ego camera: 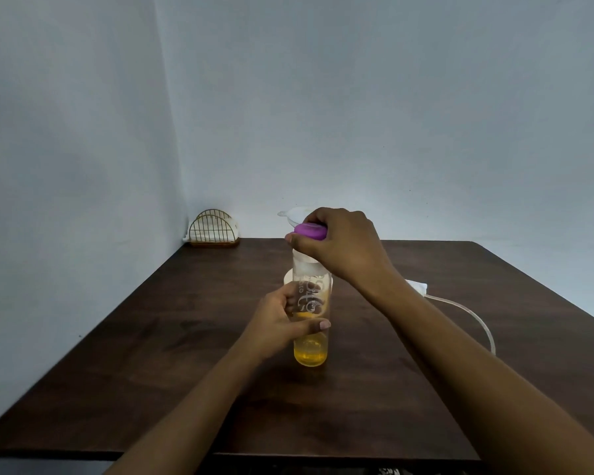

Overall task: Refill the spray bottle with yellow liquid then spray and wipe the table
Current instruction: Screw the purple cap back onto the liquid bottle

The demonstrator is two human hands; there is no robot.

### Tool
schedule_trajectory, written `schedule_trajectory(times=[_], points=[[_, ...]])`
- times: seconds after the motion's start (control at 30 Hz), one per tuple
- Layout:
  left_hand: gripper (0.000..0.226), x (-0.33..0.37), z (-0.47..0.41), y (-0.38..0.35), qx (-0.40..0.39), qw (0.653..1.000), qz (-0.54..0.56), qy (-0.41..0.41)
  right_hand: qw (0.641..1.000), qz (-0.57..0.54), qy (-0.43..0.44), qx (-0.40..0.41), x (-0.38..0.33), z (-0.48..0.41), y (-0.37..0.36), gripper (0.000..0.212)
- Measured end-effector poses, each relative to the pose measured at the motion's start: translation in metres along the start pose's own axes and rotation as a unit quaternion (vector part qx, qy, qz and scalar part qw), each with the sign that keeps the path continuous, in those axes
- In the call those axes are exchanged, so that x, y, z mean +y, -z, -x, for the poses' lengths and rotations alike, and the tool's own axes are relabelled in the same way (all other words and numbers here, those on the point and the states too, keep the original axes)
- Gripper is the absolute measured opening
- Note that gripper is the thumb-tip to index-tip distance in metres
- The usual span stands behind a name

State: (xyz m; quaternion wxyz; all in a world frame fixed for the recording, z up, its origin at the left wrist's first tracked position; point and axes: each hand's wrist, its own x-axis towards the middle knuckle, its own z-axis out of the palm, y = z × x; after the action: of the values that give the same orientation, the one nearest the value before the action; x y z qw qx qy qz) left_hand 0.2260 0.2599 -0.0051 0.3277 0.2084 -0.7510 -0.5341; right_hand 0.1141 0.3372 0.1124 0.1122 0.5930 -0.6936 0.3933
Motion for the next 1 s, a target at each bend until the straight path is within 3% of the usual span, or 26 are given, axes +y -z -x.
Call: schedule_trajectory(times=[0.17,0.37,0.43,0.53,0.7,0.77,0.87,1.0], points=[[0.06,0.002,-0.001,0.0,0.02,1.0,-0.022,0.003,0.999,0.017,-0.018,0.036,-0.002,0.002,-0.007,0.042],[0.074,0.003,0.001,0.005,-0.035,0.999,-0.022,0.03,0.999,0.029,-0.034,0.011,-0.002,0.004,-0.007,0.049],[0.08,0.002,0.003,0.006,-0.065,0.996,-0.013,0.053,0.996,-0.045,-0.06,-0.054,0.002,0.008,-0.001,0.062],[0.086,-0.002,0.007,0.006,-0.075,0.993,-0.029,0.089,0.964,-0.213,-0.103,-0.126,0.015,0.029,0.0,0.073],[0.08,0.003,0.01,0.033,-0.061,0.988,-0.12,0.071,0.94,-0.24,-0.169,-0.175,0.048,0.069,-0.034,0.072],[0.074,0.004,0.008,0.055,-0.015,0.97,-0.23,0.08,0.939,-0.22,-0.184,-0.189,0.053,0.075,-0.048,0.071],[0.06,-0.007,-0.002,0.092,0.078,0.911,-0.389,0.114,0.944,-0.21,-0.18,-0.181,0.052,0.075,-0.063,0.063],[0.061,-0.038,-0.026,0.144,0.074,0.84,-0.503,0.19,0.958,-0.177,-0.139,-0.176,0.034,0.058,-0.082,0.056]])
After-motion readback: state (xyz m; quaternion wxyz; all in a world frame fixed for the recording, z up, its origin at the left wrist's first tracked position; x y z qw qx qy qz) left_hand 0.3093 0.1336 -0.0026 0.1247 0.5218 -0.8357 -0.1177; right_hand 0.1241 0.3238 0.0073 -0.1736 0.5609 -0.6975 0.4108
